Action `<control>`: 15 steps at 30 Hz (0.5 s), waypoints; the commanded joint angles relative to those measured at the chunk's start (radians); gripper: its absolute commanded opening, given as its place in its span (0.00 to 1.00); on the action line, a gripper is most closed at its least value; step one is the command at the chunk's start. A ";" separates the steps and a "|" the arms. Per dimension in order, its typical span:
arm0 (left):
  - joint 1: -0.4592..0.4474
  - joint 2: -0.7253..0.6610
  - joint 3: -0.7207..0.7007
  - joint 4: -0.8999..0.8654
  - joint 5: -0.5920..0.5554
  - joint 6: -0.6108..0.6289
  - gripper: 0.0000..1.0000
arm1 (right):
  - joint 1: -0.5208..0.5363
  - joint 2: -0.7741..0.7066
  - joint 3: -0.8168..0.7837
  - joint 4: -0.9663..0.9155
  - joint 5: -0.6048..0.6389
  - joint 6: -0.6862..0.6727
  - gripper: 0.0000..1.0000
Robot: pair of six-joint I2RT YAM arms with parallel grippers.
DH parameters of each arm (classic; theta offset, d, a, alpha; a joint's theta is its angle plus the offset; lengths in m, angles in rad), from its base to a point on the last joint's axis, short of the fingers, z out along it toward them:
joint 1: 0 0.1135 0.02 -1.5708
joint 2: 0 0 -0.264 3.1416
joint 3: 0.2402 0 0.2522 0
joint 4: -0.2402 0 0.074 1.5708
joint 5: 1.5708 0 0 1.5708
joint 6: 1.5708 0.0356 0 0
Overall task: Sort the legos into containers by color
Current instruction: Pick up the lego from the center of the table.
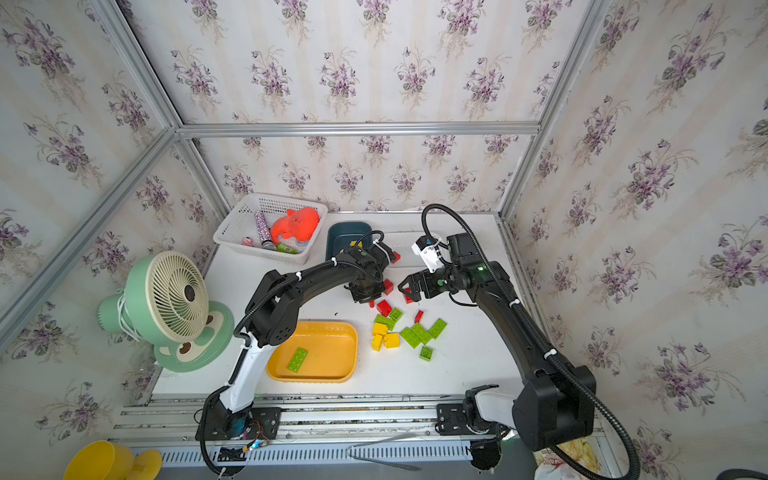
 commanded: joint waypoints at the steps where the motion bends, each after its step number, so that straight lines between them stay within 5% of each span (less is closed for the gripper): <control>1: 0.002 0.007 0.004 -0.011 -0.002 -0.014 0.24 | 0.000 0.006 0.014 0.003 -0.008 -0.013 0.96; 5: 0.005 -0.004 0.005 -0.010 -0.006 0.003 0.09 | -0.003 0.009 0.019 -0.001 -0.008 -0.021 0.96; 15: 0.029 -0.161 0.088 -0.026 -0.048 0.152 0.11 | -0.025 0.012 0.025 0.009 -0.008 -0.028 0.96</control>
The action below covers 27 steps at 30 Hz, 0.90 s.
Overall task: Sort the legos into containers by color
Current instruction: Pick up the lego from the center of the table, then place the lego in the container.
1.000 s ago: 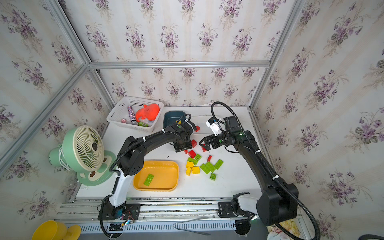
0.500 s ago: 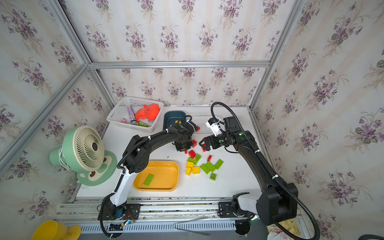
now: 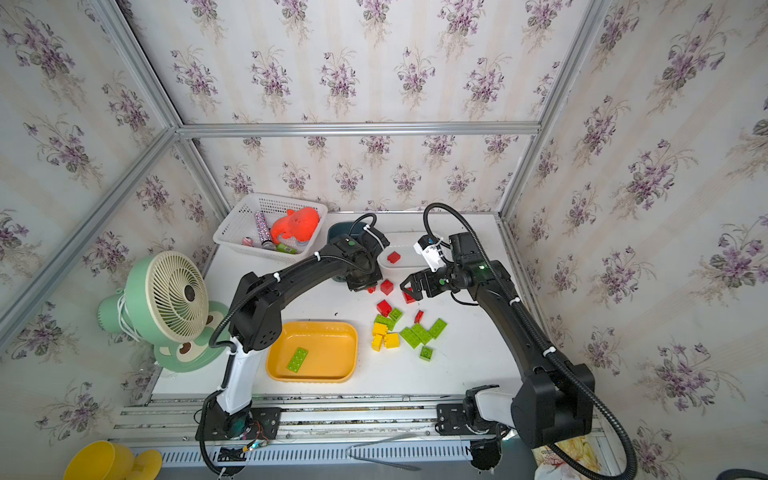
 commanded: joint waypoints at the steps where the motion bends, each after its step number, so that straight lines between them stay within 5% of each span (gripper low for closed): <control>1: 0.004 -0.012 0.081 -0.012 -0.046 0.086 0.11 | -0.004 0.003 0.021 0.013 -0.009 -0.009 0.96; 9: 0.022 0.178 0.448 0.129 -0.021 0.239 0.12 | -0.014 0.011 0.041 0.035 -0.006 0.007 0.96; 23: 0.048 0.321 0.443 0.369 0.046 0.280 0.23 | -0.016 0.035 0.058 0.040 0.004 0.008 0.96; 27: 0.064 0.292 0.405 0.369 0.065 0.286 0.54 | -0.016 0.041 0.061 0.038 -0.005 0.002 0.96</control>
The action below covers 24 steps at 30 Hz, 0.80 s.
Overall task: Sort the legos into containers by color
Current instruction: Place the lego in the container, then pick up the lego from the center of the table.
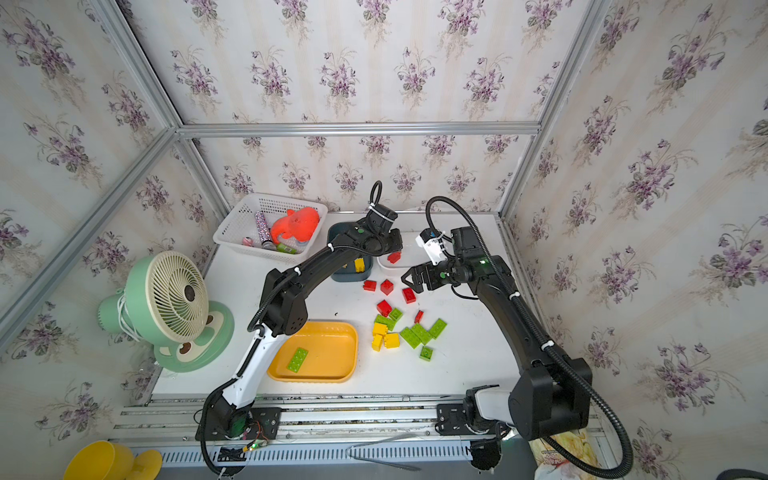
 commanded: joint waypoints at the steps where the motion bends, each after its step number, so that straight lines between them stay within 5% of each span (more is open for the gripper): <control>1: 0.011 -0.051 -0.030 0.031 0.014 0.028 0.54 | 0.001 0.006 0.020 0.011 -0.010 -0.004 0.96; 7: 0.042 -0.278 -0.234 0.031 0.067 0.092 0.75 | 0.005 0.030 0.025 0.029 -0.011 -0.008 0.94; 13: 0.091 -0.582 -0.581 0.039 0.161 0.189 0.92 | 0.104 0.107 0.071 0.040 0.082 -0.092 0.93; 24: 0.224 -1.045 -1.089 0.129 0.378 0.231 0.99 | 0.348 0.343 0.129 0.190 0.213 -0.428 0.88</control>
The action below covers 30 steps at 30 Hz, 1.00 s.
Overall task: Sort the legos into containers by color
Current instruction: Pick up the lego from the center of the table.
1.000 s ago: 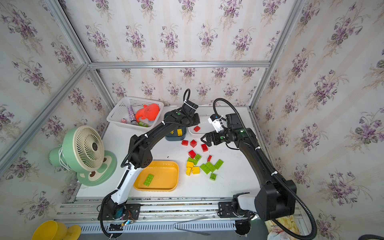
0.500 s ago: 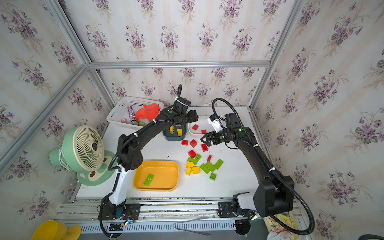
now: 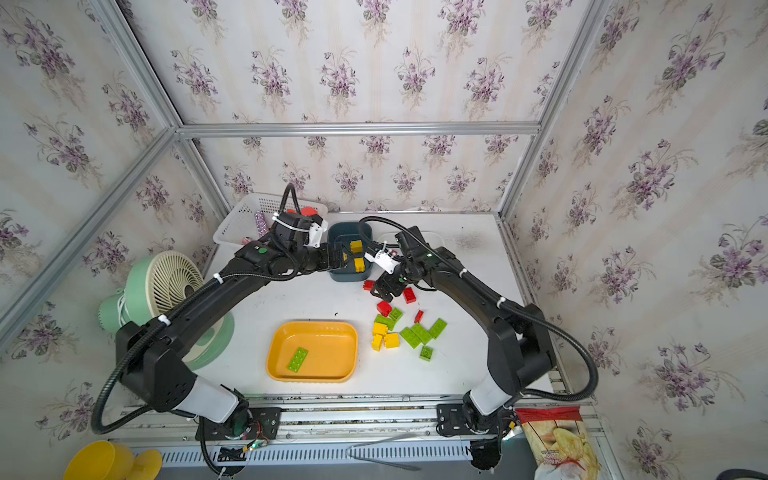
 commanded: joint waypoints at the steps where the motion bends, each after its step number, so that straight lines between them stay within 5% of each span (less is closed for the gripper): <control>1: 0.032 -0.083 -0.085 0.045 0.078 0.023 0.99 | 0.015 0.064 0.021 0.094 0.017 -0.151 0.87; 13: 0.202 -0.346 -0.316 0.036 0.163 0.013 0.99 | 0.018 0.305 0.102 0.152 -0.018 -0.326 0.82; 30: 0.243 -0.366 -0.381 0.036 0.240 0.030 0.99 | 0.018 0.451 0.231 0.050 0.130 -0.356 0.79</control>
